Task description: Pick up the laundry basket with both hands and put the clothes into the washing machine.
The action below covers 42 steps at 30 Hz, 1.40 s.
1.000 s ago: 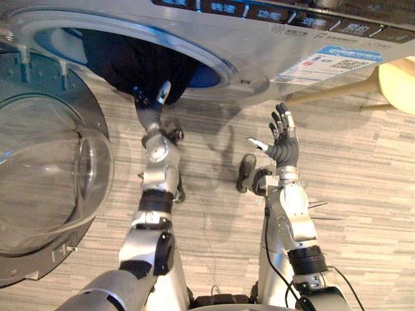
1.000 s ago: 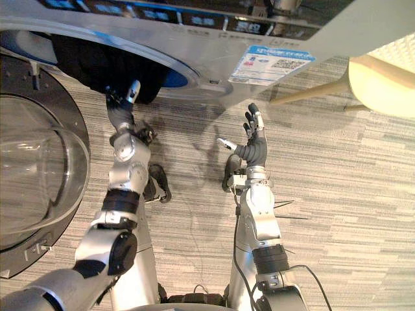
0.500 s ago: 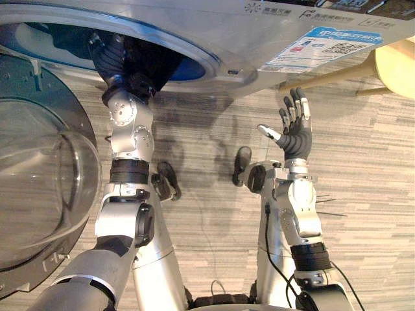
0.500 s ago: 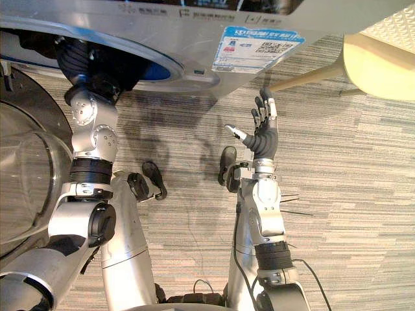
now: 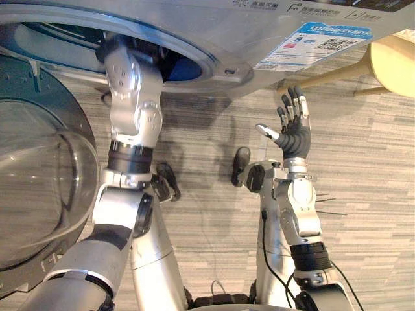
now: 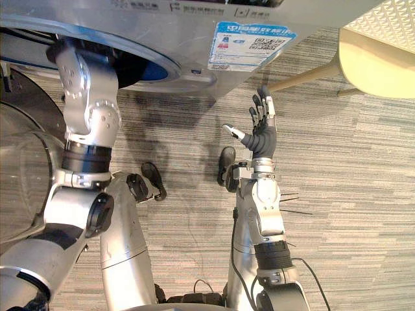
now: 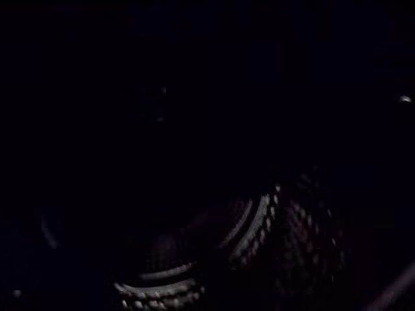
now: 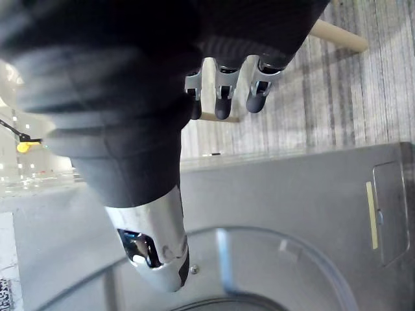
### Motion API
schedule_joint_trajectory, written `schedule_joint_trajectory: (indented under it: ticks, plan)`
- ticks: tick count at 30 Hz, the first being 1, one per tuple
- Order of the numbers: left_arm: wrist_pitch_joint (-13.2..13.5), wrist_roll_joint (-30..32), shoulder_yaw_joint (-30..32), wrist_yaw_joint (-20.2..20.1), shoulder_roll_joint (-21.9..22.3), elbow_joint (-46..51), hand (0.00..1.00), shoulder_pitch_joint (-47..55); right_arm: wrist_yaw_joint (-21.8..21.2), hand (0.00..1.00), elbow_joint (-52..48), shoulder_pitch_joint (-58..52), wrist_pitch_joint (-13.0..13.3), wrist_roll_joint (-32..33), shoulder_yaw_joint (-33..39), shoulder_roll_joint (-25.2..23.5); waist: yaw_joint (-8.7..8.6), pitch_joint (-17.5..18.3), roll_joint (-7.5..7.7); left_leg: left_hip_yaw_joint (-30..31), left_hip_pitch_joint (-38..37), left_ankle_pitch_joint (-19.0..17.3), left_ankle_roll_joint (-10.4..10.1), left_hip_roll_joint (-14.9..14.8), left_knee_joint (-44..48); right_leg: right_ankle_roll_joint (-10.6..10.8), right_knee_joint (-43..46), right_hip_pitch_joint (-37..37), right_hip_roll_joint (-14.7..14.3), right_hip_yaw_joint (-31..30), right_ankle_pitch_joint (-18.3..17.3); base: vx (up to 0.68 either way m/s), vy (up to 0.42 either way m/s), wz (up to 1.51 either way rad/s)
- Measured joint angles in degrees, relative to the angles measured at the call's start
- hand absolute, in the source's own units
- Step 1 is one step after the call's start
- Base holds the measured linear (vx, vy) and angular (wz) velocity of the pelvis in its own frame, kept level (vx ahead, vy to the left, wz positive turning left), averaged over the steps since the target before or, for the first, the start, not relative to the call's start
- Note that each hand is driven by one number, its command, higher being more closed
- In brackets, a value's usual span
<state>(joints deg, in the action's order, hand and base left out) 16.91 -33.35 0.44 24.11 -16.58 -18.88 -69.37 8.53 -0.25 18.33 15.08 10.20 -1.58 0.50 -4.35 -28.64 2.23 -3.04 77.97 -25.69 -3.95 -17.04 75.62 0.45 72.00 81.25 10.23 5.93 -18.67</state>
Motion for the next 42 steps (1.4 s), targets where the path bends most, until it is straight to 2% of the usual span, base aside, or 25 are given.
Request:
schedule_joint_trajectory:
  ticks: [4,5,7,8,9,10,11,12,14,17,20,26,28,34,38,42]
  plan:
    - [1.0,-0.1,-0.4,3.9,-4.9,-2.2,1.00,-6.2,-0.2,0.00,0.0,-0.1,0.3,0.6,-0.6,-0.1,-1.45,-0.1,0.48,0.2,2.2,0.0,0.1,-0.3,1.9,0.0,1.0,2.0,-0.2,-0.2,0.1,-0.02,0.018,-0.08]
    - [1.0,2.3,-0.8,4.7,-6.8,-2.2,0.00,-6.8,-0.3,0.00,0.0,-0.2,0.3,0.8,-0.3,0.0,-1.43,-0.2,0.73,-0.1,2.6,-0.2,0.2,-1.0,2.8,0.0,1.3,2.4,-0.6,-0.5,0.2,-0.03,0.018,-0.19]
    - [0.8,7.3,-3.2,5.8,-10.6,-2.2,0.00,-7.0,-1.1,0.00,-0.2,-0.5,0.8,1.2,0.1,0.1,-1.54,-0.2,0.78,0.0,3.1,-0.4,0.6,-1.3,3.8,0.1,1.9,2.8,-1.0,-0.7,0.3,-0.04,0.020,-0.16]
    - [0.1,11.5,-6.7,6.2,-14.0,-2.2,0.00,-7.4,-1.2,0.00,-0.9,-0.8,1.2,1.6,0.9,0.4,-1.37,-0.2,0.80,-0.1,3.4,-0.8,1.0,-1.7,4.4,0.2,2.2,3.1,-1.1,-0.8,0.4,-0.05,0.021,-0.10]
    - [-1.3,17.0,-10.5,6.0,-17.5,-2.3,0.00,-8.3,-1.4,0.00,-1.1,-0.9,1.9,2.1,1.2,0.8,-1.32,-0.2,0.93,-0.2,3.4,-1.2,1.3,-1.9,4.8,0.4,2.4,3.2,-1.2,-0.9,0.5,-0.04,0.018,-0.08]
    - [-2.2,20.6,-12.2,5.6,-18.8,-2.3,0.00,-8.5,-1.5,0.00,-1.1,-0.9,2.3,2.3,1.3,1.0,-1.31,-0.2,0.99,-0.3,3.4,-1.3,1.3,-1.9,4.9,0.6,2.4,3.2,-1.2,-1.0,0.6,-0.04,0.023,-0.04]
    - [-3.7,28.9,-14.3,3.3,-20.6,-2.5,0.00,-9.1,-2.5,0.00,-1.5,-1.2,2.6,2.6,1.4,1.3,-1.14,-0.2,1.05,-0.5,3.4,-1.5,1.7,-1.9,5.0,0.8,2.3,3.2,-1.2,-1.2,0.7,-0.04,0.025,-0.01]
    - [-5.1,36.7,-15.4,0.6,-21.3,-3.9,0.00,-10.0,-3.6,0.00,-2.3,-1.8,2.6,2.6,1.7,1.3,-0.95,-0.2,1.09,-0.8,3.4,-1.6,1.8,-1.9,5.1,1.2,2.2,3.2,-1.1,-1.5,0.9,-0.04,0.025,-0.01]
    - [-6.7,43.4,-16.8,-2.7,-21.2,-6.0,0.00,-10.3,-4.5,0.00,-3.2,-2.4,2.6,2.6,1.5,1.3,-0.95,-0.1,1.14,-1.2,3.4,-1.8,2.2,-1.9,5.3,1.6,1.9,3.1,-1.1,-1.9,1.2,-0.03,0.031,-0.05]
    - [-9.3,47.7,-17.2,-7.5,-16.3,-10.0,0.00,-10.4,-6.0,0.00,-3.5,-2.5,2.5,2.6,1.5,1.0,-1.16,-0.1,1.15,-1.7,3.4,-2.0,2.7,-1.8,5.6,2.1,1.7,3.1,-1.0,-2.5,1.5,-0.02,0.027,-0.06]
    - [-11.8,47.6,-16.0,-10.8,-12.7,-13.4,0.00,-10.3,-6.2,0.00,-3.5,-2.5,2.3,2.6,1.6,1.0,-1.35,-0.1,1.16,-1.7,3.3,-2.0,2.7,-1.8,5.7,2.2,1.9,3.1,-1.1,-2.4,1.5,-0.01,0.005,-0.01]
    - [-12.6,47.6,-9.4,-11.6,-12.1,-12.1,0.00,-8.6,-6.3,0.00,-3.5,-2.7,2.2,2.6,1.8,1.1,-1.24,-0.1,1.17,-1.2,2.9,-2.0,2.7,-1.9,5.7,2.1,2.2,2.6,-1.0,-2.1,1.5,-0.02,-0.011,0.01]
    - [-12.6,47.6,-8.3,-11.0,-12.1,-10.2,0.00,-6.7,-6.3,0.00,-3.6,-3.0,2.2,2.5,1.8,1.1,-1.14,-0.1,1.17,-1.1,2.6,-2.0,2.7,-1.8,5.7,2.1,2.2,2.2,-1.0,-1.9,1.5,-0.01,-0.008,0.02]
    - [-12.5,47.6,-2.3,-5.7,-11.2,3.3,0.00,4.3,-5.9,0.00,-4.2,-3.2,2.2,1.0,1.7,0.9,-0.64,-0.1,1.16,-0.2,1.5,-1.8,2.4,-0.8,5.2,1.6,2.4,0.4,0.1,-1.0,0.8,-0.02,-0.025,0.11]
    - [-12.5,41.2,3.4,-6.3,-7.3,7.8,0.00,12.8,-5.6,0.00,-5.7,-3.3,1.8,-0.2,2.5,0.3,0.55,-0.1,1.13,-0.2,0.3,-1.2,2.0,0.1,3.7,1.5,2.0,-0.7,0.7,-0.9,0.5,-0.03,-0.052,0.13]
    - [-12.5,35.7,7.5,-7.8,-0.8,10.0,0.00,21.0,-5.0,0.00,-5.6,-3.7,-0.1,-1.6,2.9,-0.4,1.28,-0.1,1.11,0.1,-0.8,-0.4,1.5,0.4,2.0,1.3,0.7,-2.1,0.9,-0.2,0.4,-0.03,-0.056,0.09]
